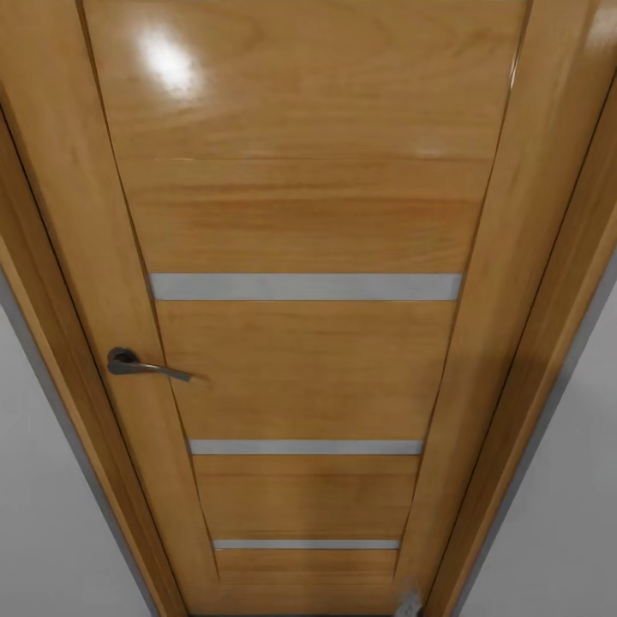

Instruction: Move the two storage containers from the living room to the garage. In the garage, place one container on the floor and stack the other container on top of it (either order is fine).

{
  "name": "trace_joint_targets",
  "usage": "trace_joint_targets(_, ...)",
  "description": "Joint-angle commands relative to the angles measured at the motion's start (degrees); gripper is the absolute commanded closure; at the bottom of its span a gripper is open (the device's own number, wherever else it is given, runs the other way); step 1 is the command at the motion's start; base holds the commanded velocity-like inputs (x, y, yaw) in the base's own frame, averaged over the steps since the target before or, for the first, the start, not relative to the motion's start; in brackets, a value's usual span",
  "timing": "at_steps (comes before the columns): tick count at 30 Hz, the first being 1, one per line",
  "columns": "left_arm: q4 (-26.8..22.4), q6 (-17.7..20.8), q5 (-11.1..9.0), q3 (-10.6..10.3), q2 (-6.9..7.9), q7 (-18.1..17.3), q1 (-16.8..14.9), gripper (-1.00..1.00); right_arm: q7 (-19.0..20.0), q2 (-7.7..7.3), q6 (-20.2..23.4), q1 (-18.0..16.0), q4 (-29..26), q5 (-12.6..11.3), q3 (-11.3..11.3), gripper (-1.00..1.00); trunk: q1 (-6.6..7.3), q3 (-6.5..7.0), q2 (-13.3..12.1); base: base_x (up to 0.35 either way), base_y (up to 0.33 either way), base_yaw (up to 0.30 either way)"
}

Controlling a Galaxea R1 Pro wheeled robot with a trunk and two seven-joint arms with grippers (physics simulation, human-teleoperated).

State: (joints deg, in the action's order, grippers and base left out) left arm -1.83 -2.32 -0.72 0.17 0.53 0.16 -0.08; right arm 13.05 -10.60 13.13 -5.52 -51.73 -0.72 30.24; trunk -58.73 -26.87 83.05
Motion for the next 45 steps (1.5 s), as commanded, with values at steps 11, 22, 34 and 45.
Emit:
trace_joint_targets(11,0.0,-0.1,-0.1,0.0,0.0,0.0,0.0,-1.0,1.7,-4.14,12.5,-0.1,-20.6,-0.1,-1.0,-1.0,0.0,-0.06,0.0,0.0,0.0,0.0)
trace_joint_targets(22,0.0,-0.1,-0.1,0.0,0.0,0.0,0.0,-1.0,1.2,-5.21,21.7,-0.2,-31.4,-0.1,-2.1,-1.0,0.0,-0.06,0.0,0.0,0.0,0.0)
trace_joint_targets(34,0.0,-0.1,-0.1,0.0,0.0,0.0,0.0,-1.0,-0.8,-4.67,28.2,-10.8,-35.2,0.2,-2.4,-1.0,0.0,-0.06,0.0,0.0,0.0,0.0)
trace_joint_targets(45,0.0,-0.1,-0.1,0.0,0.0,0.0,0.0,-1.0,-2.3,-3.04,32.8,-17.4,-35.2,0.1,-2.4,-1.0,0.0,-0.06,0.0,0.0,0.0,0.0)
